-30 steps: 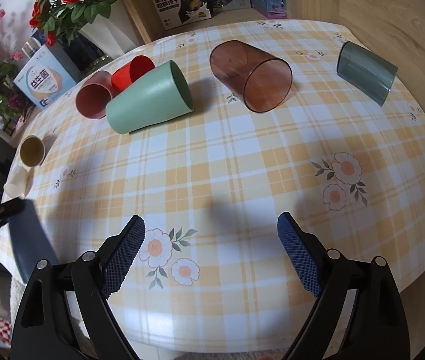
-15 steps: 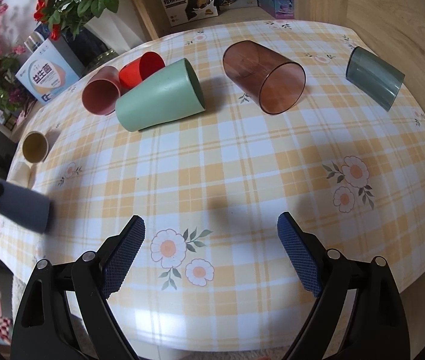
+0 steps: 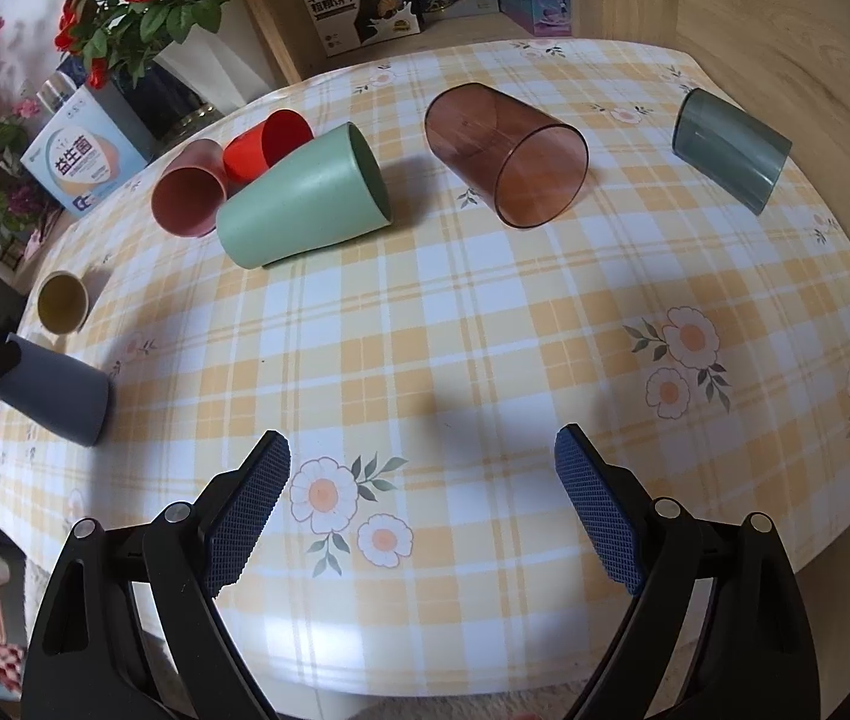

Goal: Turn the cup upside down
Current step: 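Rotate the blue cup upside down with the left tool and set it down, then open the left tool and withdraw it from the blue cup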

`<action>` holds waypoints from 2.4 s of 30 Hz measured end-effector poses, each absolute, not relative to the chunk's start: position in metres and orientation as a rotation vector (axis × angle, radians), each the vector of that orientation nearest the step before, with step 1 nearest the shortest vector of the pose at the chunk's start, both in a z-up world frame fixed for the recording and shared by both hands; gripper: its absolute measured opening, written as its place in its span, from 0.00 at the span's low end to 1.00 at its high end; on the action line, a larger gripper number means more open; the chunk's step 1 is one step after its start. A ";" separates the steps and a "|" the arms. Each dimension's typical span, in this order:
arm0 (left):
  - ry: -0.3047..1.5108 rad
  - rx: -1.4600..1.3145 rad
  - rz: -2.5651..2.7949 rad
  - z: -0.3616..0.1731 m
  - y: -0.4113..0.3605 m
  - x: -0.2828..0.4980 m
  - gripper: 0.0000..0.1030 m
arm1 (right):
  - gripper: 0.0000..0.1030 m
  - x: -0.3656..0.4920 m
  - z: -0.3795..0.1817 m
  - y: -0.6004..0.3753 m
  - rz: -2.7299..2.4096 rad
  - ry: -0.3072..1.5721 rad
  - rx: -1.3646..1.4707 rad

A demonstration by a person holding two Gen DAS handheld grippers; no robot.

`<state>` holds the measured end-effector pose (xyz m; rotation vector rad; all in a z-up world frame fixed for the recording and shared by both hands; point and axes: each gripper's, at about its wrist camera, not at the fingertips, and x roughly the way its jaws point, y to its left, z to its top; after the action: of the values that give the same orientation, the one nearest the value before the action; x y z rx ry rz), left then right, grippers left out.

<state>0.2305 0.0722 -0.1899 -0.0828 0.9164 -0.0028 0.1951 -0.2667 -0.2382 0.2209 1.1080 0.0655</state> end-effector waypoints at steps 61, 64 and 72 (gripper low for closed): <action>0.407 -0.007 -0.031 0.053 0.013 0.025 0.94 | 0.84 0.047 0.046 -0.242 0.005 0.550 0.022; 0.421 -0.015 -0.040 0.052 0.011 0.024 0.94 | 0.84 0.044 0.048 -0.240 0.006 0.551 0.012; 0.429 -0.005 -0.048 0.052 0.004 0.022 0.94 | 0.84 0.040 0.050 -0.244 -0.009 0.543 0.016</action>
<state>0.0223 0.0044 0.0525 -0.0049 0.4289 -0.0476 0.0396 -0.2438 0.0504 0.0156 0.5434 -0.0088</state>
